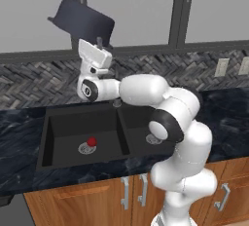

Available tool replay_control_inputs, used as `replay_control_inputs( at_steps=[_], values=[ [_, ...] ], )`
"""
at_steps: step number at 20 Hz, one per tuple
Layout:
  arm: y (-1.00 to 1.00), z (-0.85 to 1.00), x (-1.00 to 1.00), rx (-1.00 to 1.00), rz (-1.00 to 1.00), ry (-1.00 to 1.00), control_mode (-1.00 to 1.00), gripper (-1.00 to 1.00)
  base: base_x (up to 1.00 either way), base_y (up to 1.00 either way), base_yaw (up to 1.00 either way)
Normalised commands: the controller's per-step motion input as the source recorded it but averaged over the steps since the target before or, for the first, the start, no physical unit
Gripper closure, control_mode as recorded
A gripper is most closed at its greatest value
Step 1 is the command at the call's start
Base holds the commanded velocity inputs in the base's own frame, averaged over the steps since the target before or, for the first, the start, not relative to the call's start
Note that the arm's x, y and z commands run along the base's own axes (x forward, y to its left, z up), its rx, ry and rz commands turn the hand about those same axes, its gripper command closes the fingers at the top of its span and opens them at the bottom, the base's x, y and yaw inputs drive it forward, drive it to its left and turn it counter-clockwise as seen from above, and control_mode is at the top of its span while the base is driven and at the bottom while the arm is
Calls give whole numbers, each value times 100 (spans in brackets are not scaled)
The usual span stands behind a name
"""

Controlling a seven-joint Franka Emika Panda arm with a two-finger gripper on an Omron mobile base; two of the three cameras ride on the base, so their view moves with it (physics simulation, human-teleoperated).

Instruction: Dump the tomato from the pot into the sink. Then turn on the water and wash the tomato. Then turn off the water and put the tomato back in the pot.

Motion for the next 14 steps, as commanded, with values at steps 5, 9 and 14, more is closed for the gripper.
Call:
replay_control_inputs(
  at_steps=[5, 9, 14],
  values=[
    [-9, 18, -100, 22, 0, 5, -100, 100, 0, 0, 0],
    [-41, 23, -100, 41, 0, 13, -100, 100, 0, 0, 0],
    [-60, 27, -100, 51, 0, 22, -100, 100, 0, 0, 0]
  ],
)
